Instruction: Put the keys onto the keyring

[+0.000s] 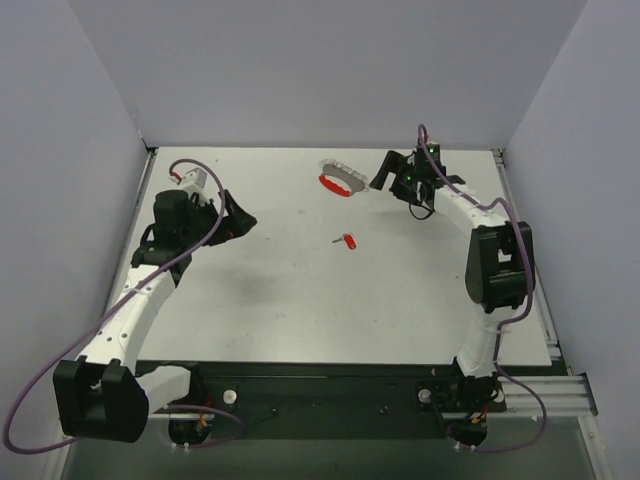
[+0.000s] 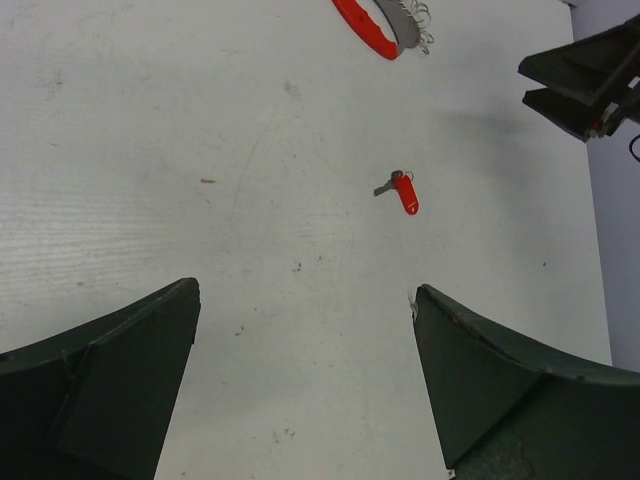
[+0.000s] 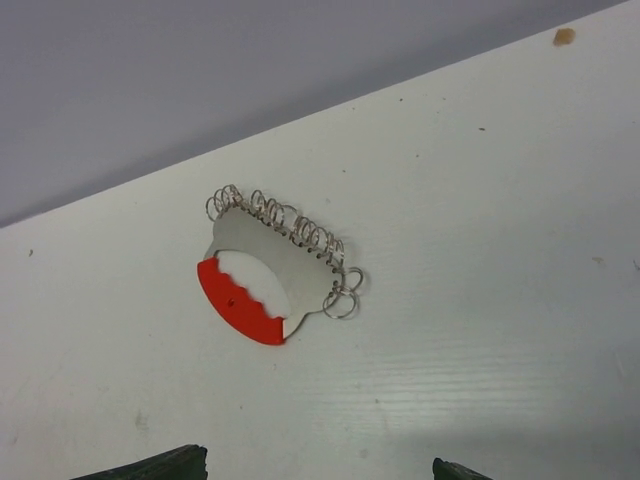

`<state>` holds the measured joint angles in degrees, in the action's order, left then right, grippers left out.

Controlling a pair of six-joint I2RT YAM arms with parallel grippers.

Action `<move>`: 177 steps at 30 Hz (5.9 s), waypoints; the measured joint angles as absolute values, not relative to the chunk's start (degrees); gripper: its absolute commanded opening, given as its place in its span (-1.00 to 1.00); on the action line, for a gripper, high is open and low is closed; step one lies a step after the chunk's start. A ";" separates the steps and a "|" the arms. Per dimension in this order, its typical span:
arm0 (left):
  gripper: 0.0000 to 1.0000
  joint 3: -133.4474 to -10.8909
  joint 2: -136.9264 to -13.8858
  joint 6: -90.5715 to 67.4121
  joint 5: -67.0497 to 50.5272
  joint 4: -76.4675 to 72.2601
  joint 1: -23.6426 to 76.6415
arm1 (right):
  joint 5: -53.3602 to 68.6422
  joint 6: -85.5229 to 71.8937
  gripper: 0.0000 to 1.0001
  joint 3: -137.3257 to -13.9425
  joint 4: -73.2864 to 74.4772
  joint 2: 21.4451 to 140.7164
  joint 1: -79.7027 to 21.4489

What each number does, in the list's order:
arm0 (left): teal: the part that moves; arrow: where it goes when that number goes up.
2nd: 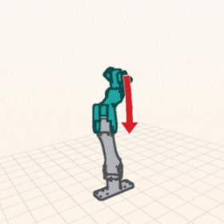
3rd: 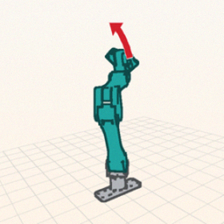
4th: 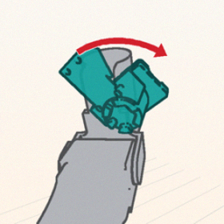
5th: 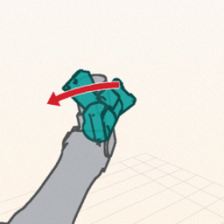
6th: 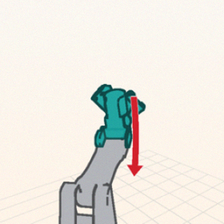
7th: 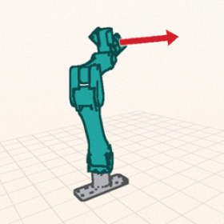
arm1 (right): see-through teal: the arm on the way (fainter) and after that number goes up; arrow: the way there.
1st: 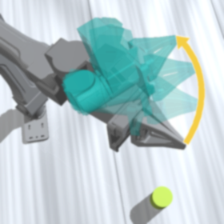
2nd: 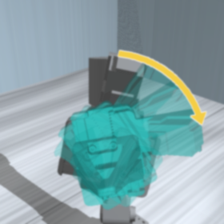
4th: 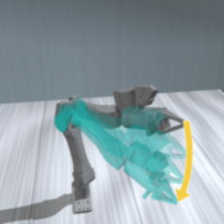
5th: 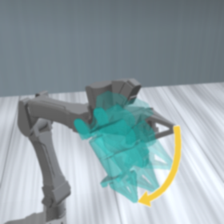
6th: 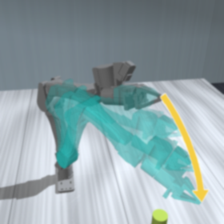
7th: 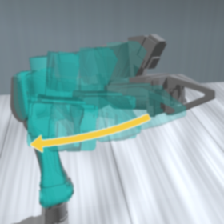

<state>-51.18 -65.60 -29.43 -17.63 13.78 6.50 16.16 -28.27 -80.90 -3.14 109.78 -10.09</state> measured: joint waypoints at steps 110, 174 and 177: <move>0.95 -54.81 -61.49 -25.74 -15.00 22.33 11.49 | 34.00 -37.19 -1.00 -106.13 9.28 124.18 -20.32; 0.86 -44.12 -65.41 -28.45 -19.70 21.06 10.55 | 20.84 -23.46 0.74 -73.25 6.76 106.78 -39.97; 0.84 -42.35 -66.46 -29.45 -21.10 18.35 11.79 | 20.86 -24.47 0.92 -67.94 4.69 103.94 -39.88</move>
<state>-42.35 -66.46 -29.45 -21.10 18.35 11.79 20.86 -24.47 -67.94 4.69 103.94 -39.88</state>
